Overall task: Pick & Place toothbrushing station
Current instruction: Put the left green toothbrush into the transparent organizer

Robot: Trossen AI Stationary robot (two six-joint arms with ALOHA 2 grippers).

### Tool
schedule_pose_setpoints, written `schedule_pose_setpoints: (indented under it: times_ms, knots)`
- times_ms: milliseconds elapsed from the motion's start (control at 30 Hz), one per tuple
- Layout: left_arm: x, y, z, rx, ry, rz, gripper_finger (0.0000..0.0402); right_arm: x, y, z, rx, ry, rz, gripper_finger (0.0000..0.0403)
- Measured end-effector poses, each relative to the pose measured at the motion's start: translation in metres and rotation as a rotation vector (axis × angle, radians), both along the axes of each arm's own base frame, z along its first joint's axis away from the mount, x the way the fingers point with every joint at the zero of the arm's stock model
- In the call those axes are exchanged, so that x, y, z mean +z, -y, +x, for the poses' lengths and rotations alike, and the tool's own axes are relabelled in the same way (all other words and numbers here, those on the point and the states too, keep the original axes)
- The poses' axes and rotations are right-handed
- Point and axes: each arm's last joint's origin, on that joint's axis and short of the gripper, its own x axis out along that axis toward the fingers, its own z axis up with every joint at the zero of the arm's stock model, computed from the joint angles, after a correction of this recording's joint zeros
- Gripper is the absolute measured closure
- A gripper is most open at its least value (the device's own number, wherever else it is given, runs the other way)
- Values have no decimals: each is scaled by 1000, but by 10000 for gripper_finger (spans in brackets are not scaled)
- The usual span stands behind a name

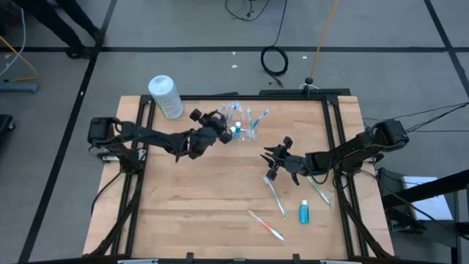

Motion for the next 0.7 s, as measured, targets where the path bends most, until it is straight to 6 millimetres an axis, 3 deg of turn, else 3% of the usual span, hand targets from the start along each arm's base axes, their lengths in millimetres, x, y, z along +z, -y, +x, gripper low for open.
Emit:
schedule_pose_setpoints:
  times_ms: [233,400,567,700]
  knots:
    - [30,22,-22,-65,50,-59,227,1,0,1,3,15,5,264]
    - [45,32,-42,-267,101,-268,227,1,0,1,-9,33,33,264]
    - [46,38,-54,-432,92,-512,227,1,-2,1,26,49,100,264]
    - [39,42,-57,-474,14,-580,227,0,-5,2,144,33,163,264]
